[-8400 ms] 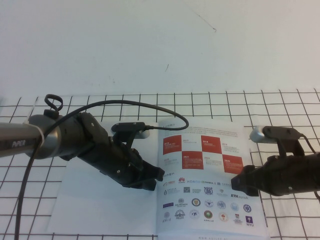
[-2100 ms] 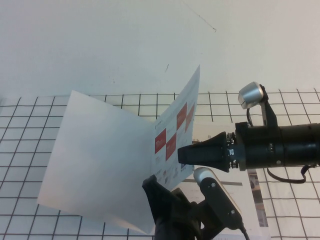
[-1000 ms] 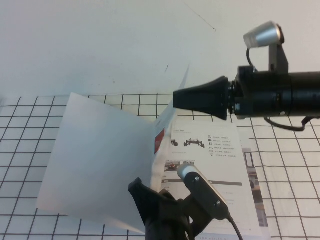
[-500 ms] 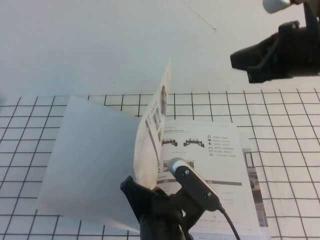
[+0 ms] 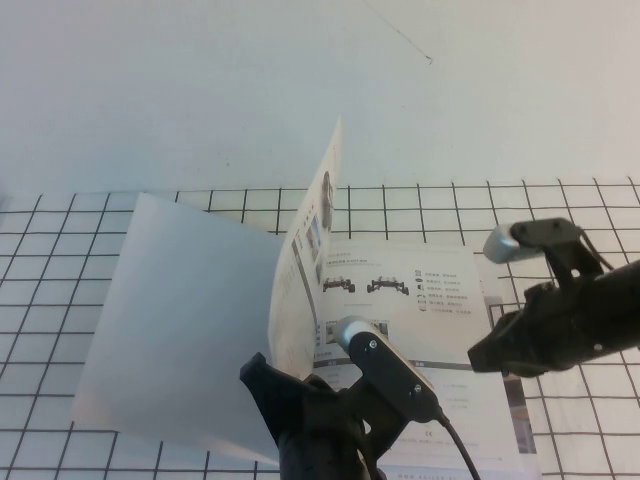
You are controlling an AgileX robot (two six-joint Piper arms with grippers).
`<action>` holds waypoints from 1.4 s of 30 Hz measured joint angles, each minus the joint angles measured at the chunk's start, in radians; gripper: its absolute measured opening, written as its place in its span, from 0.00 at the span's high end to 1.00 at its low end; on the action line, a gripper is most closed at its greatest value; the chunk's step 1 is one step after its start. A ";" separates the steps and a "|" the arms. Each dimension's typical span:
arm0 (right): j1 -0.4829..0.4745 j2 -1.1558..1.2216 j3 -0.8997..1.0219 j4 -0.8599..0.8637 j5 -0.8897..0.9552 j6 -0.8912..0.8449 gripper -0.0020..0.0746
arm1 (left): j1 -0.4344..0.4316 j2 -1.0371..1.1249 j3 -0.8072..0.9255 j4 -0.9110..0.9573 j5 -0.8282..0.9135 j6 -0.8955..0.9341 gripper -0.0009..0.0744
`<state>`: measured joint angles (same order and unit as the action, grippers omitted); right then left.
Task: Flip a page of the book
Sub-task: Open the closed book
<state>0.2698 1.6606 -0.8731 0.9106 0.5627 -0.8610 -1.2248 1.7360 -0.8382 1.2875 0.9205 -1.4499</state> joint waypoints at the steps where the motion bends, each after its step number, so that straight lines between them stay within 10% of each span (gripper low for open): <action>1: 0.000 0.013 0.014 0.020 -0.002 -0.019 0.97 | 0.000 0.000 0.000 0.000 0.000 0.000 0.99; 42: 0.000 0.171 0.073 0.135 -0.066 -0.095 0.97 | 0.000 0.000 0.000 -0.063 0.183 0.106 0.99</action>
<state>0.2698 1.8313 -0.8002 1.0460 0.4972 -0.9556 -1.2248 1.7360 -0.8382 1.2247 1.1032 -1.3434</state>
